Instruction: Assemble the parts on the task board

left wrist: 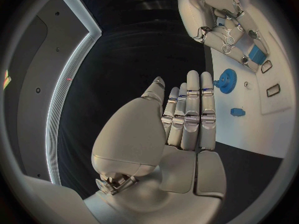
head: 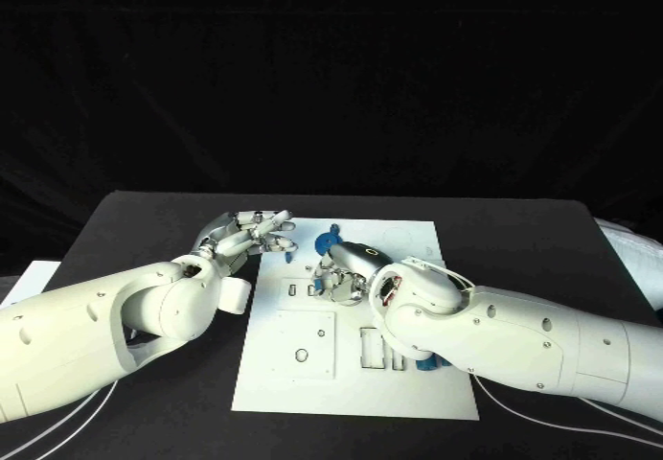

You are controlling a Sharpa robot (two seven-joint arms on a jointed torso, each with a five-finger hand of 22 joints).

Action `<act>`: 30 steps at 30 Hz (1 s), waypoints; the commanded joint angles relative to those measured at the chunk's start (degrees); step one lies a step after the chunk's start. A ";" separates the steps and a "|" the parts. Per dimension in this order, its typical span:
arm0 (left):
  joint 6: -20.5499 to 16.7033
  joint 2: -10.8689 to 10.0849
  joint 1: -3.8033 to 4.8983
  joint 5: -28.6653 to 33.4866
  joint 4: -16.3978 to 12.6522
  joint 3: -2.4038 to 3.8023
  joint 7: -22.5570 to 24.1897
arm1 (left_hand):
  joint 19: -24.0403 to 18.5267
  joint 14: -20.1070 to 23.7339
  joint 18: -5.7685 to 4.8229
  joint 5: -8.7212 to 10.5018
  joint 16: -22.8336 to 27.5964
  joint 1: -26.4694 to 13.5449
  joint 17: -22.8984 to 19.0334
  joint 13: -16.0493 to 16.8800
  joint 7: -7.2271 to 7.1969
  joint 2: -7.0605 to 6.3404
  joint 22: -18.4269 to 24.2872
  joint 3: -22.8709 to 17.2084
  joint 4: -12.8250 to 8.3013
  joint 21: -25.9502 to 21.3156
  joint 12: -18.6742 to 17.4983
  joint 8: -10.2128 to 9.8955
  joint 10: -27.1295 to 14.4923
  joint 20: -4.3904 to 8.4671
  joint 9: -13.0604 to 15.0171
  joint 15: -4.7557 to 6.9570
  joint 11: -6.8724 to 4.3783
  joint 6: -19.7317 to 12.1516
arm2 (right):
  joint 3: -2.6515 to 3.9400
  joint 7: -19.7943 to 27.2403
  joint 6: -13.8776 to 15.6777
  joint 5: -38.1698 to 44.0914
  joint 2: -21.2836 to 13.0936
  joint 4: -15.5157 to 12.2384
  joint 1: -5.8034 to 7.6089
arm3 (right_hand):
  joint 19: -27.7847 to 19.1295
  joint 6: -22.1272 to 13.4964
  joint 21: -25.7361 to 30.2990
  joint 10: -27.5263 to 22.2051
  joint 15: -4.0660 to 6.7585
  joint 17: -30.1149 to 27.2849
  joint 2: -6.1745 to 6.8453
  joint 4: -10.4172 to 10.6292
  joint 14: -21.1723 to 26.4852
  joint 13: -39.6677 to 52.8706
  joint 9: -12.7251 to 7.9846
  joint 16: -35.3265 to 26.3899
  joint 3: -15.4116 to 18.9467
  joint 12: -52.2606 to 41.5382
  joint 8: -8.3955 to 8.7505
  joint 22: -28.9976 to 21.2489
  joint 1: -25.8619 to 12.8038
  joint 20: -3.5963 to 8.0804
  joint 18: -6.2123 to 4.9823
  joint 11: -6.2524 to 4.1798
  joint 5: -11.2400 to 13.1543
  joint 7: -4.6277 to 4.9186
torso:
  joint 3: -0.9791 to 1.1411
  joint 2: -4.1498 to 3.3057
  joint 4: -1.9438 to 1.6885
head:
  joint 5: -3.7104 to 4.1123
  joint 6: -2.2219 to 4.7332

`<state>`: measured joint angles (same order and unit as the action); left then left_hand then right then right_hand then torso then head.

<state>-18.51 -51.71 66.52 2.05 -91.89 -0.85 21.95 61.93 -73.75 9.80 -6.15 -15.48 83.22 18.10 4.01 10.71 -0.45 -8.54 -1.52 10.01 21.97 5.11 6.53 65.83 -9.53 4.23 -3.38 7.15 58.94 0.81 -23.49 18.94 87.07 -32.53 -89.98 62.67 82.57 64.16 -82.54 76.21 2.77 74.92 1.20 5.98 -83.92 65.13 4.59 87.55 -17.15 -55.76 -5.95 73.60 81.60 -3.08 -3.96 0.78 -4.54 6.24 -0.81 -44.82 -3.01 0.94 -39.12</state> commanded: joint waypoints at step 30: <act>1.05 0.06 0.03 0.24 -0.30 0.04 0.42 | -0.29 0.38 0.62 0.24 0.23 0.29 0.17 0.03 0.32 0.13 0.10 -0.06 -0.39 -0.33 -0.39 -0.23 -0.14 -0.02 -0.02 -0.02 0.15 -0.12 | -0.27 -3.11 -6.52 5.52 -0.71 -0.25 -0.54 | -0.45 -0.86 0.55 -1.31 -0.11 9.70 3.30 0.77 -4.89 -1.84 0.00 -0.59 0.68 2.95 0.61 -0.44 -4.19 -0.29 0.49 0.65 -2.32 0.19 | 0.01 0.03 0.09 | -0.22 -0.73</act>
<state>-18.47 -51.72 66.51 2.12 -92.02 -0.85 21.88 61.93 -73.74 9.80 -6.15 -15.48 83.22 18.22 4.02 10.71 -0.45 -8.50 -1.52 10.02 21.97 5.11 6.53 65.83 -9.53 4.23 -3.38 7.15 58.94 1.00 -24.22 15.61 91.25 -33.01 -90.72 62.66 82.35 63.76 -82.33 75.28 2.77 74.90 4.17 6.57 -83.92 63.35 4.70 87.32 -16.59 -53.02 -5.62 73.23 77.55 -3.31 -3.96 1.28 -6.78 6.26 -0.77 -44.78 -2.89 0.68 -39.86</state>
